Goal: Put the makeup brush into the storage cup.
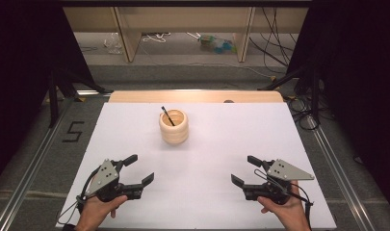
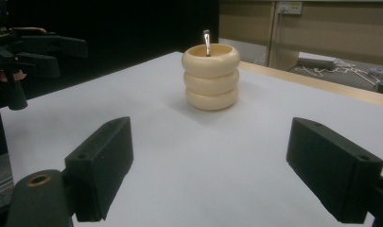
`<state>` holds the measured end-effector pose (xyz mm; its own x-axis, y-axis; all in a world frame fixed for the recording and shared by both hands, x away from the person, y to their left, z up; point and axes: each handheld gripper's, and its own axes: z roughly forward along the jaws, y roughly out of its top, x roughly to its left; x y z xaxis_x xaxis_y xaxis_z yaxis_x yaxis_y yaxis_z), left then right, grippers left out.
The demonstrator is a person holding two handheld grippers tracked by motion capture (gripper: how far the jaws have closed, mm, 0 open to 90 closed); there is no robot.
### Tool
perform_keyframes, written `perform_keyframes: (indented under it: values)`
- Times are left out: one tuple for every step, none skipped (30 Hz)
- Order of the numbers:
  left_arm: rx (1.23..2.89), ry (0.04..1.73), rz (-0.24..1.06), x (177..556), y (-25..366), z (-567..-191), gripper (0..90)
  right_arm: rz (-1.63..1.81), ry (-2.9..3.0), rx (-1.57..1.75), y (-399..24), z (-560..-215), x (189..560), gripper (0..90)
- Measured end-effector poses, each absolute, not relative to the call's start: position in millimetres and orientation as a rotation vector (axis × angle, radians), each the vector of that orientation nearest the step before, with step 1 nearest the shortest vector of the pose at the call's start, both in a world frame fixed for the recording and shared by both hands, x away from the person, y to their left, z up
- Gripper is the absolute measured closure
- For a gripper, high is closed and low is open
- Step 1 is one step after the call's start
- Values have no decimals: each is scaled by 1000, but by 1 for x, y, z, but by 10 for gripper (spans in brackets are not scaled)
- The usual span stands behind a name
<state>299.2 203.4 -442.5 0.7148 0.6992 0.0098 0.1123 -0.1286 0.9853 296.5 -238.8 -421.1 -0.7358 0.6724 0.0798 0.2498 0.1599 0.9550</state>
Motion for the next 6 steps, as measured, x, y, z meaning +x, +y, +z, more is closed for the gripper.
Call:
perform_keyframes:
  values:
    - [1649, 664, 573, 299, 203, -443, 164, 1599, 2080, 880, -239, -421, 296, 166]
    - [1649, 663, 574, 299, 203, -443, 164, 1600, 2080, 880, -239, -421, 297, 166]
    - [1649, 663, 574, 299, 203, -442, 164, 1599, 2080, 879, -239, -421, 297, 166]
    - [1649, 664, 573, 299, 203, -443, 164, 1599, 2081, 881, -239, -421, 296, 166]
    - [1649, 665, 573, 299, 203, -443, 164, 1597, 2087, 888, -239, -421, 296, 165]
    - [1648, 665, 572, 299, 203, -443, 163, 1597, 2087, 887, -239, -421, 296, 166]
